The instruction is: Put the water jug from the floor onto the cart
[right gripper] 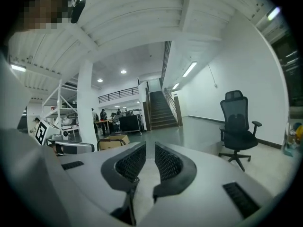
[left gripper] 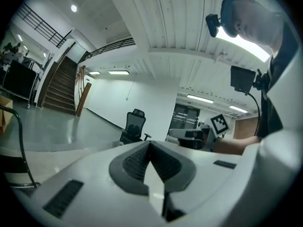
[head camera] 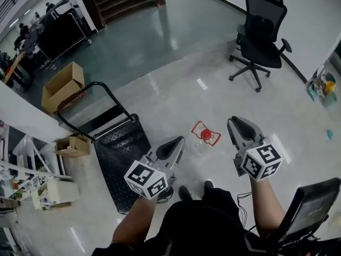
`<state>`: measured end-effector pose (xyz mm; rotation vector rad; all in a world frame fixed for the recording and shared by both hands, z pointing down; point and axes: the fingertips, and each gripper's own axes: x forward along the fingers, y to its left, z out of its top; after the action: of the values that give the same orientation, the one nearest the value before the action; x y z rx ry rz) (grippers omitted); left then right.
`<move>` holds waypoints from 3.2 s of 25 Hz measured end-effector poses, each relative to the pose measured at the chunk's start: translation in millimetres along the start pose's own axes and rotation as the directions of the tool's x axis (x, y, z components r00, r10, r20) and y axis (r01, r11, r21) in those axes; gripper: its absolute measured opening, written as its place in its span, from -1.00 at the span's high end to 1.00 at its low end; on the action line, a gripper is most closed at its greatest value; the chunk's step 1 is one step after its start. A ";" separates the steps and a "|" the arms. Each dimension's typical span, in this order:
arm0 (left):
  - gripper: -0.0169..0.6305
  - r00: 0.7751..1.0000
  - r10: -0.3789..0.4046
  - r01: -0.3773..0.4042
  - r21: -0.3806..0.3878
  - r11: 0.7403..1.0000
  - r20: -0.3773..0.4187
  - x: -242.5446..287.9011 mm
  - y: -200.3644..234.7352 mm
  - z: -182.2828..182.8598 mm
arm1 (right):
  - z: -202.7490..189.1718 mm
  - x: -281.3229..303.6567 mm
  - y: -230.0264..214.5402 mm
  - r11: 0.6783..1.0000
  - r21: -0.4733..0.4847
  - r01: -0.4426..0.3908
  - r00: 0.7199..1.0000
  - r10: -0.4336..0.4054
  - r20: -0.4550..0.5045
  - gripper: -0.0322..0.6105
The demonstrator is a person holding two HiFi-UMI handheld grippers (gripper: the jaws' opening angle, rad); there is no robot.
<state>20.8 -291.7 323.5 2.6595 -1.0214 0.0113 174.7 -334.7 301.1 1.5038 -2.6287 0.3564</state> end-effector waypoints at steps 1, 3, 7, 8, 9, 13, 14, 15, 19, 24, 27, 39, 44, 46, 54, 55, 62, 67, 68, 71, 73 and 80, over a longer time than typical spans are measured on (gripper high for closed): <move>0.95 1.000 0.000 0.000 0.002 1.000 -0.020 8.6 9.4 -7.4 | -8.4 11.3 -9.0 1.000 0.018 0.004 1.000 -0.004 -0.017 0.75; 0.95 0.997 0.013 -0.012 0.007 1.000 -0.079 31.4 31.9 -32.2 | -33.3 36.0 -31.7 0.998 0.061 0.012 0.998 -0.008 -0.061 0.67; 0.95 0.977 0.056 -0.071 -0.067 0.995 -0.206 80.7 74.9 -99.2 | -106.9 84.9 -88.9 0.989 0.143 0.049 0.981 -0.021 -0.194 0.47; 0.95 0.972 0.061 -0.084 -0.096 0.992 -0.229 90.4 83.1 -116.0 | -129.5 94.5 -103.1 0.983 0.172 0.068 0.973 -0.027 -0.230 0.41; 0.95 0.965 0.062 -0.094 -0.118 0.989 -0.253 100.2 90.9 -133.6 | -153.3 102.9 -116.6 0.975 0.205 0.090 0.964 -0.033 -0.266 0.36; 0.95 0.915 0.066 -0.146 -0.174 0.974 -0.397 133.9 121.6 -222.1 | -249.6 126.1 -151.9 0.949 0.275 0.152 0.913 -0.028 -0.406 0.23; 0.95 0.898 0.076 -0.170 -0.182 0.969 -0.432 138.8 129.9 -244.0 | -272.4 130.8 -156.0 0.946 0.280 0.160 0.899 -0.022 -0.438 0.23; 0.95 0.884 0.082 -0.190 -0.193 0.963 -0.460 143.0 136.9 -263.1 | -294.1 135.2 -159.9 0.940 0.293 0.173 0.884 -0.017 -0.468 0.22; 0.95 0.845 0.052 -0.211 -0.241 0.947 -0.532 155.3 147.7 -323.9 | -373.0 141.9 -178.8 0.893 0.356 0.275 0.825 -0.029 -0.565 0.19; 0.95 0.806 0.070 -0.309 -0.317 0.897 -0.588 171.4 164.9 -399.4 | -470.7 142.2 -196.2 0.779 0.448 0.438 0.744 -0.034 -0.668 0.19; 0.95 0.777 -0.003 -0.243 -0.304 0.921 -0.630 172.6 148.3 -428.3 | -499.4 140.7 -203.3 0.729 0.480 0.487 0.722 -0.027 -0.691 0.19; 0.95 0.726 -0.116 -0.156 -0.327 0.932 -0.678 170.0 131.1 -467.3 | -568.9 170.5 -208.8 0.625 0.538 0.566 0.682 0.013 -0.732 0.21; 0.95 0.752 -0.117 -0.138 -0.329 0.934 -0.649 170.2 129.5 -446.5 | -560.5 174.4 -215.1 0.550 0.591 0.590 0.712 -0.008 -0.702 0.66; 0.95 0.759 -0.107 -0.145 -0.328 0.934 -0.642 167.0 131.2 -441.3 | -557.8 174.7 -216.2 0.523 0.620 0.585 0.726 0.002 -0.687 0.70; 0.95 0.776 -0.044 -0.199 -0.311 0.929 -0.629 124.2 136.6 -412.0 | -533.5 192.3 -193.9 0.572 0.653 0.497 0.758 0.081 -0.647 0.70; 0.95 0.787 -0.026 -0.214 -0.312 0.926 -0.616 114.9 139.9 -405.4 | -525.7 197.6 -183.2 0.586 0.664 0.464 0.769 0.105 -0.630 0.70; 0.95 0.853 0.156 -0.319 -0.260 0.911 -0.498 76.2 148.3 -317.0 | -407.1 209.1 -147.2 0.627 0.719 0.300 0.818 0.219 -0.532 0.71; 0.95 0.898 0.300 -0.372 -0.193 0.908 -0.321 39.5 157.8 -195.6 | -283.9 198.9 -108.2 0.614 0.767 0.189 0.855 0.281 -0.436 0.73; 0.95 0.905 0.322 -0.379 -0.184 0.907 -0.279 32.4 157.4 -172.1 | -261.8 195.8 -99.7 0.616 0.771 0.162 0.860 0.295 -0.417 0.73; 0.95 0.917 0.366 -0.387 -0.130 0.913 -0.157 14.1 150.0 -106.2 | -192.5 190.1 -75.6 0.630 0.774 0.063 0.873 0.341 -0.349 0.73; 0.95 0.922 0.377 -0.385 -0.097 0.918 -0.086 2.3 143.7 -67.4 | -144.7 189.3 -58.4 0.631 0.776 -0.005 0.883 0.367 -0.293 0.73; 0.95 0.912 0.409 -0.408 -0.032 0.913 0.038 -46.4 116.2 -3.1 | -57.4 183.8 4.6 0.682 0.716 -0.151 0.864 0.443 -0.240 0.74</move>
<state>-89.9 -342.5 352.3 2.3834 -1.5637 0.0282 74.9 -472.2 391.7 0.9055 -2.4891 1.6278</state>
